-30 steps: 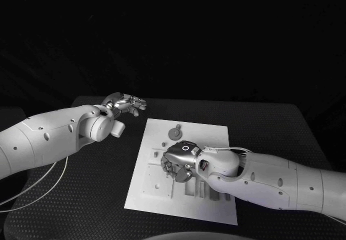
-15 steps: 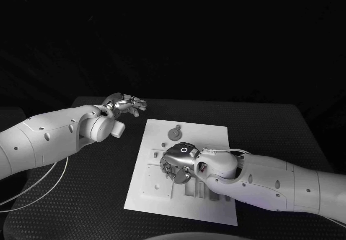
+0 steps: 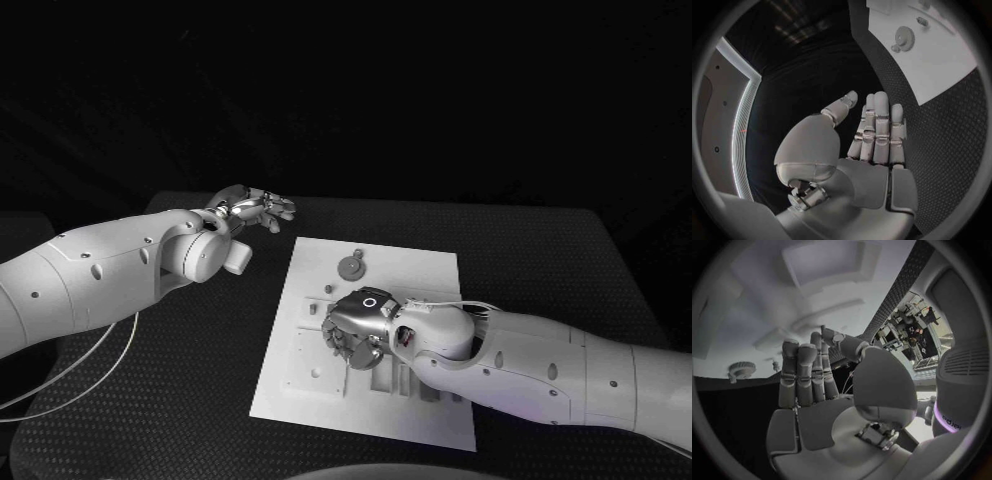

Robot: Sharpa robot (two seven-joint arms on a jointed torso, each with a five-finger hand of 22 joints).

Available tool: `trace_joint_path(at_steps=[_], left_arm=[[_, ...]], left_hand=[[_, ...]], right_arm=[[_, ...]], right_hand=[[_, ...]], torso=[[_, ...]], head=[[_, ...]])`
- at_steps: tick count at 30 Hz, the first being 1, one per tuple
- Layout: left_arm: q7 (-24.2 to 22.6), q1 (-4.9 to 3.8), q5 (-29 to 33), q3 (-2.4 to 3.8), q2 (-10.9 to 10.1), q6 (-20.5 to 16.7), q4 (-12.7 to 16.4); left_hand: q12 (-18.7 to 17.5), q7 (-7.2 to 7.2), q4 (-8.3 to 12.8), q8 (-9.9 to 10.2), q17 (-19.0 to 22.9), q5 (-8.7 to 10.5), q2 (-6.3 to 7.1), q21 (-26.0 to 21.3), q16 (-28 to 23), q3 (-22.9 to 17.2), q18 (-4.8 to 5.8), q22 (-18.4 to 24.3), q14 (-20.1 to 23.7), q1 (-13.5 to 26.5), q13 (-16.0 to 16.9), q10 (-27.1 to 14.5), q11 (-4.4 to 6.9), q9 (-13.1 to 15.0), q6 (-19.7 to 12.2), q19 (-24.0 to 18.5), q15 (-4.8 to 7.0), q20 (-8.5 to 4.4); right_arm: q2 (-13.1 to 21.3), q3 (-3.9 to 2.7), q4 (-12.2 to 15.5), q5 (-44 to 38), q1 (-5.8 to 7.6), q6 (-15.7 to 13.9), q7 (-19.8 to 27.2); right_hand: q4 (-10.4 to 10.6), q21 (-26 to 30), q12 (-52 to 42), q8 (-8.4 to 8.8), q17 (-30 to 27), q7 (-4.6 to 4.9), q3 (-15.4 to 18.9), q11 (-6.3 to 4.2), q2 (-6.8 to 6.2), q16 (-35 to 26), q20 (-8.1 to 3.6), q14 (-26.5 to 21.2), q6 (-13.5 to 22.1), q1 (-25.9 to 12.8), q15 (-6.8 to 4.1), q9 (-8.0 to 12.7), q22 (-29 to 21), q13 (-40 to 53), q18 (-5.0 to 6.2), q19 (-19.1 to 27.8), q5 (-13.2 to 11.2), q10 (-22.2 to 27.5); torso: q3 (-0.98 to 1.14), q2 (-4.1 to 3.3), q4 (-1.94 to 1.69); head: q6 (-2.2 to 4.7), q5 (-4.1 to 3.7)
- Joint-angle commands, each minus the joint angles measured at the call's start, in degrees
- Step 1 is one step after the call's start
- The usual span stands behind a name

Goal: Assemble the parts on the task board

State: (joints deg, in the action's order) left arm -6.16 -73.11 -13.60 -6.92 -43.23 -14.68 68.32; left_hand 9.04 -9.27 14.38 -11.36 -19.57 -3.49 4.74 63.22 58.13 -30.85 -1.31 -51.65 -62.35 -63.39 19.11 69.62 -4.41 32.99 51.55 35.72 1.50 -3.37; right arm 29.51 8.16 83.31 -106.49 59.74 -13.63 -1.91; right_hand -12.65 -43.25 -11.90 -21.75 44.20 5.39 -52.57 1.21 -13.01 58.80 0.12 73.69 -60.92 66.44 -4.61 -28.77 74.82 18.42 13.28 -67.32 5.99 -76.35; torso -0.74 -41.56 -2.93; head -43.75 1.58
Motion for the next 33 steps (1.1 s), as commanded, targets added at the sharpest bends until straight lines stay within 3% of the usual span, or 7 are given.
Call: trace_joint_path(at_steps=[1, 10, 19, 27, 29, 33], left_arm=[[-0.24, -0.04, 0.12, 0.03, 0.06, 0.51, 0.16], [-0.18, -0.04, 0.09, 0.03, 0.02, 0.56, 0.19], [-0.10, -0.04, 0.03, 0.03, 0.03, 0.68, 0.19], [-0.02, -0.04, -0.02, 0.03, -0.08, 0.64, 0.24], [-0.07, -0.04, -0.02, 0.03, -0.10, 0.49, 0.23], [-0.07, -0.04, -0.02, 0.02, -0.15, 0.59, 0.26]], left_hand=[[0.27, -0.38, 0.13, -0.35, -0.09, 0.19, 0.14, -0.28, -0.34, 0.20, -0.26, 0.08, -0.40, 0.44, 0.06, -0.38, -0.11, -0.09, 0.03, 0.14, 0.12, -3.82], [0.33, -0.39, 0.13, -0.36, -0.11, 0.19, 0.15, -0.27, -0.36, 0.21, -0.25, 0.10, -0.40, 0.44, 0.09, -0.44, -0.12, -0.10, 0.00, 0.12, 0.11, -3.81], [0.40, -0.39, 0.13, -0.38, -0.14, 0.19, 0.15, -0.26, -0.38, 0.21, -0.25, 0.11, -0.40, 0.43, 0.12, -0.48, -0.12, -0.11, 0.00, 0.10, 0.11, -3.81], [0.42, -0.39, 0.13, -0.40, -0.15, 0.20, 0.16, -0.26, -0.39, 0.22, -0.24, 0.11, -0.39, 0.44, 0.14, -0.50, -0.13, -0.11, 0.00, 0.09, 0.11, -3.80], [0.43, -0.39, 0.13, -0.40, -0.16, 0.20, 0.16, -0.26, -0.39, 0.22, -0.24, 0.11, -0.39, 0.44, 0.14, -0.51, -0.13, -0.11, 0.00, 0.09, 0.11, -3.80], [0.45, -0.40, 0.12, -0.40, -0.17, 0.19, 0.15, -0.25, -0.39, 0.23, -0.24, 0.11, -0.40, 0.45, 0.15, -0.52, -0.13, -0.12, -0.01, 0.09, 0.11, -3.80]], right_arm=[[-0.14, 0.06, -0.27, -0.95, -0.13, 0.81, 0.13], [-0.55, 0.31, -0.62, -1.18, -0.31, 1.61, 0.08], [-1.17, 2.08, -0.71, -0.95, -0.36, 2.25, 0.30], [-1.06, 2.26, -0.89, 0.36, -0.35, 2.03, 0.23], [-0.95, 2.26, -1.04, 0.68, -0.35, 1.14, 0.08], [-0.68, 2.26, -1.16, 1.69, -0.35, -0.48, -0.13]], right_hand=[[-0.16, -0.18, 0.04, -0.36, 0.09, -0.14, 0.22, 0.15, 0.43, 0.05, -0.43, -0.11, -0.43, -0.01, -0.33, -0.09, 0.08, 0.08, 1.72, -0.03, 0.36, -0.16], [-0.25, -0.19, 0.08, -0.33, 0.10, -0.13, 0.28, 0.16, 0.50, 0.03, -0.44, -0.10, -0.43, -0.08, -0.33, -0.15, 0.09, 0.16, 1.72, -0.04, 0.45, -0.16], [-0.37, -0.20, 0.16, -0.27, 0.12, -0.12, 0.41, 0.17, 0.60, 0.00, -0.43, -0.12, -0.40, -0.25, -0.32, -0.25, 0.11, 0.26, 1.72, 0.00, 0.65, -0.12], [-0.42, -0.13, 0.41, -0.03, 0.10, 0.01, 0.53, 0.28, 0.68, -0.14, -0.37, -0.21, -0.11, -0.50, -0.22, -0.28, 0.11, 0.32, 1.72, 0.14, 0.78, 0.20], [-0.23, 0.05, 1.00, 0.49, -0.03, 0.40, 1.48, 0.65, 0.23, -0.49, -0.14, -0.63, 0.75, -1.76, 0.16, -0.19, 0.10, 0.18, 1.72, 0.60, 2.24, 1.14], [-0.14, 0.48, 2.48, 1.88, -0.60, 1.35, 3.04, 1.57, -0.63, -1.38, 0.24, -1.35, 3.05, -2.89, 1.01, 0.08, 0.06, -0.13, 1.72, 1.46, 2.08, 3.44]], torso=[[0.01, -0.01, 0.01], [0.04, -0.01, 0.04], [0.03, -0.01, 0.03], [0.02, 0.00, 0.02], [0.00, 0.01, 0.03], [0.00, 0.00, 0.01]], head=[[-0.06, 0.06], [-0.18, 0.11], [-0.29, 0.11], [-0.34, 0.08], [-0.32, 0.05], [-0.27, 0.01]])
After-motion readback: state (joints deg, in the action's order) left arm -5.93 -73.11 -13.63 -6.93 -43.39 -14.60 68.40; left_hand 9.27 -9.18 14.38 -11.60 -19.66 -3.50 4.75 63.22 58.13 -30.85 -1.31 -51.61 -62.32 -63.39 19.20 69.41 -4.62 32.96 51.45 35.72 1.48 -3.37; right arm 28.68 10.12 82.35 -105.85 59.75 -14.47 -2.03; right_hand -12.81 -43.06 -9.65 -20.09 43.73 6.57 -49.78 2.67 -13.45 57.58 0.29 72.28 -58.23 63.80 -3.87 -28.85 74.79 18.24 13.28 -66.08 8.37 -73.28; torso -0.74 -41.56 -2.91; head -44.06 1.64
